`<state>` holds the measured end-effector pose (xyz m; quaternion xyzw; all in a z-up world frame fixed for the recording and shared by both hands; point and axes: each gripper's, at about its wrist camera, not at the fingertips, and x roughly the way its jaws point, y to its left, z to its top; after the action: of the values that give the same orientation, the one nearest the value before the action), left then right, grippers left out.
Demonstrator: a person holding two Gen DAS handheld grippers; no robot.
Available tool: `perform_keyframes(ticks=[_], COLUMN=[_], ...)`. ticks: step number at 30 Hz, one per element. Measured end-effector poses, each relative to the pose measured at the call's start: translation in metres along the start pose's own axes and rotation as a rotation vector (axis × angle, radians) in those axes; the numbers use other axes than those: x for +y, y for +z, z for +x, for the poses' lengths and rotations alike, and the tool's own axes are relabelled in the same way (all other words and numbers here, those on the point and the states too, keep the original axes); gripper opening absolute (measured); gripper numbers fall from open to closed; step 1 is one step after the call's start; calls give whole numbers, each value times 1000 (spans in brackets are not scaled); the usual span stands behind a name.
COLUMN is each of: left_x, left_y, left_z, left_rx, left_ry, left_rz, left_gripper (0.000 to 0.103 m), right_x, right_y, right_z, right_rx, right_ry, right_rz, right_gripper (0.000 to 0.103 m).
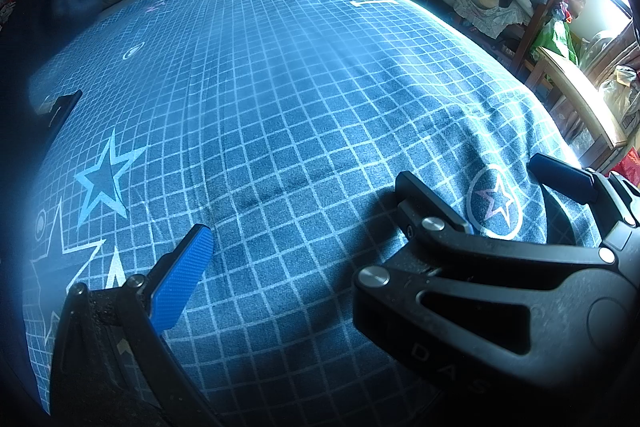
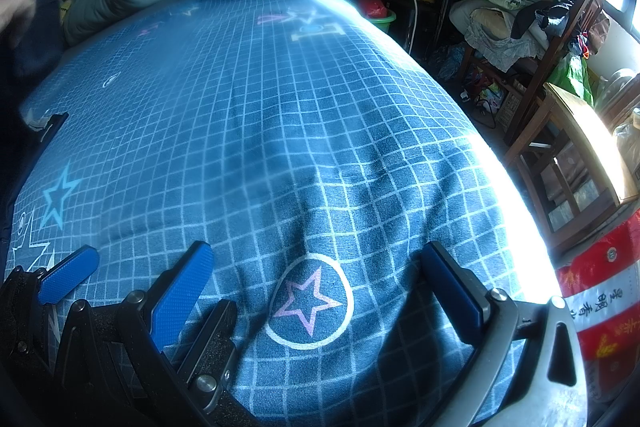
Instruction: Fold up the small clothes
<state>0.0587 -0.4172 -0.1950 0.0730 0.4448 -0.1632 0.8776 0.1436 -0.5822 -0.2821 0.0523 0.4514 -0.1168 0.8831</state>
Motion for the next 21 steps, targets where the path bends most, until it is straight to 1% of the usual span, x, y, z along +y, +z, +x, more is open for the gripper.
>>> perform_keyframes(ticks=[21], left_x=[1], left_y=[-1], left_z=[-1], left_rx=[0], left_ry=[-1], left_rz=[0], left_gripper=[103], right_x=[0], right_y=[0], right_z=[0], right_rx=[0], right_ry=[0], right_rz=[0], right_gripper=[103])
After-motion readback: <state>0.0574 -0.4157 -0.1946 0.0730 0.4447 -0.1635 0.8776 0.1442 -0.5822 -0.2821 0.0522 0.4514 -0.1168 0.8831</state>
